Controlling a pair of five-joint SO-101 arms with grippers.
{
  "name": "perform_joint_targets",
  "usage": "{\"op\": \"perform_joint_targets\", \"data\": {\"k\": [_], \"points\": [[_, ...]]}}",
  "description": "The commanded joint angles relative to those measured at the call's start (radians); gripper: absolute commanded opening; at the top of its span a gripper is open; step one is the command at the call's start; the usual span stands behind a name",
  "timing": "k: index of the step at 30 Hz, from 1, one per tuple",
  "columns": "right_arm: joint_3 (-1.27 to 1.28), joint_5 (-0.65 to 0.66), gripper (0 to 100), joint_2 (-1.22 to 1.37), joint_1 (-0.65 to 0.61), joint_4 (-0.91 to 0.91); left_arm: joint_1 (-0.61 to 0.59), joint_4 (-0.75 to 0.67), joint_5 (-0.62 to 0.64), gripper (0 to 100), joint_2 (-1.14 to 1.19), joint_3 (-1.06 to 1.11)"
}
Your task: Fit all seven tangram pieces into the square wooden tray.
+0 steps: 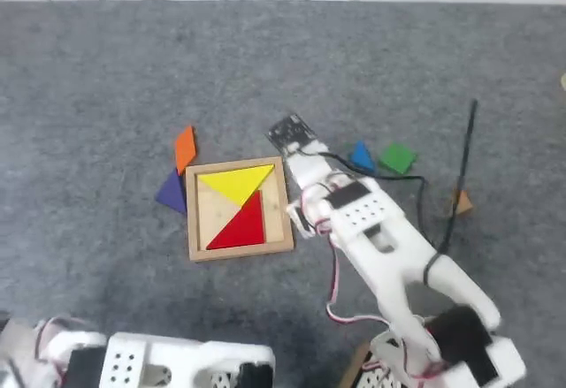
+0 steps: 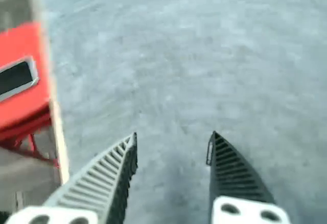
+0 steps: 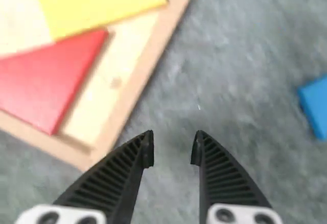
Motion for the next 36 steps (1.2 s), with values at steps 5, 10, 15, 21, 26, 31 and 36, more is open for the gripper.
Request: {"op": "perform_joint_targets", "data": {"k": [5,10,15,21,26,31,36], "points": [[-0.103,-0.129,13.6,0.019,-0.019,0.007,0.011,-0.273,-0.229,22,-0.055,-0.012],[-0.094,-0.127,13.6,0.021,-0.019,0.031,0.324,0.094,-0.315,22,-0.028,-0.289],[-0.069,-0.095,13.7,0.021,-0.019,0.022,0.514,0.287,-0.262,22,0.348,-0.756],[-0.069,-0.087,13.7,0.021,-0.041,0.022,0.485,0.267,-0.256,22,1.237,-1.3],[-0.069,-0.087,13.8,0.021,-0.107,0.022,0.477,0.578,-0.195,22,1.969,-2.006],[-0.069,-0.094,13.9,0.021,-0.159,0.021,0.465,0.68,-0.048,22,2.418,-2.594],[-0.084,-0.144,13.7,0.016,-0.245,0.01,0.459,0.678,-0.055,22,2.499,-2.755]]}}
